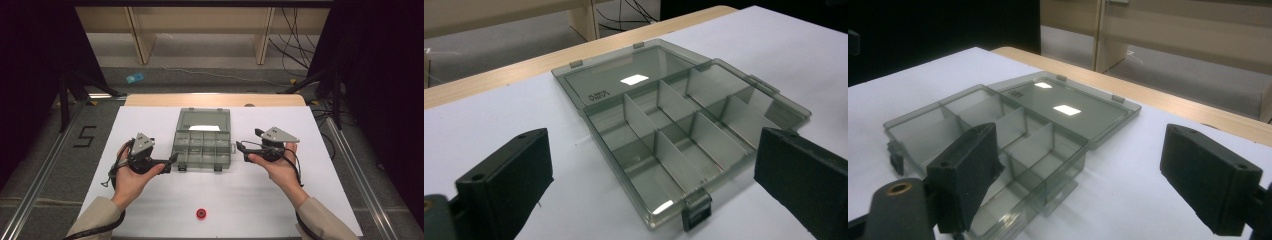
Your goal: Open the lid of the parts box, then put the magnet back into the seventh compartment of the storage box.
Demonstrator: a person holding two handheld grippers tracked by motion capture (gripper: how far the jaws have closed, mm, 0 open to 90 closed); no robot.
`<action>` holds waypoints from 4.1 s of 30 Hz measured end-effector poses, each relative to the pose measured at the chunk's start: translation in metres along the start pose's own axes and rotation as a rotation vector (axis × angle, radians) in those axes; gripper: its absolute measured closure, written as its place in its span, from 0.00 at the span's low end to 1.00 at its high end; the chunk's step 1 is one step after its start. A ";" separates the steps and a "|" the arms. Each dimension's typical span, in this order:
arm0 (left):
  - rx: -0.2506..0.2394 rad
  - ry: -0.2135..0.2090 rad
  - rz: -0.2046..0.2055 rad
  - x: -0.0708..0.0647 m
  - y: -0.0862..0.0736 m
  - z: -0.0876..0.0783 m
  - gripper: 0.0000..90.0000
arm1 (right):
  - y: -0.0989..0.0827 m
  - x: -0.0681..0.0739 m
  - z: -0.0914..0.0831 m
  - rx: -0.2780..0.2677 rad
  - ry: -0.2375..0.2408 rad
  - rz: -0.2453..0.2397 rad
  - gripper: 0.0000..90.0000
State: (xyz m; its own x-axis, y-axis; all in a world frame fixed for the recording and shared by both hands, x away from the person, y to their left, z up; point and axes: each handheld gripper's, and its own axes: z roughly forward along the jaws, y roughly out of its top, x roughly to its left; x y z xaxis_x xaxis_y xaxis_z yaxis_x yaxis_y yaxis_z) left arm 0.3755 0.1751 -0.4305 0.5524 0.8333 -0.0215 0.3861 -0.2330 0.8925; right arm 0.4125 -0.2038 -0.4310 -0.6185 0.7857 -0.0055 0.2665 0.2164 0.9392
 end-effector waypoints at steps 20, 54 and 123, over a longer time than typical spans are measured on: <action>0.001 -0.061 0.016 -0.018 -0.024 -0.034 0.02 | -0.021 0.018 -0.048 -0.010 0.071 -0.005 0.19; 0.030 -0.112 0.065 -0.032 -0.035 -0.042 0.03 | -0.030 0.023 -0.061 -0.005 0.102 -0.003 0.19; 0.496 -0.476 0.434 -0.122 -0.051 0.015 0.42 | -0.038 0.029 -0.094 -0.064 0.114 -0.028 0.21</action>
State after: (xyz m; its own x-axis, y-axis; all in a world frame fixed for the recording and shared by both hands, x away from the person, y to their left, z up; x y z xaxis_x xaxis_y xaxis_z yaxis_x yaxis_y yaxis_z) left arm 0.2993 0.0775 -0.4803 0.9398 0.3417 -0.0085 0.2867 -0.7744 0.5641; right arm 0.3149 -0.2438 -0.4347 -0.7057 0.7085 0.0035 0.2024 0.1968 0.9593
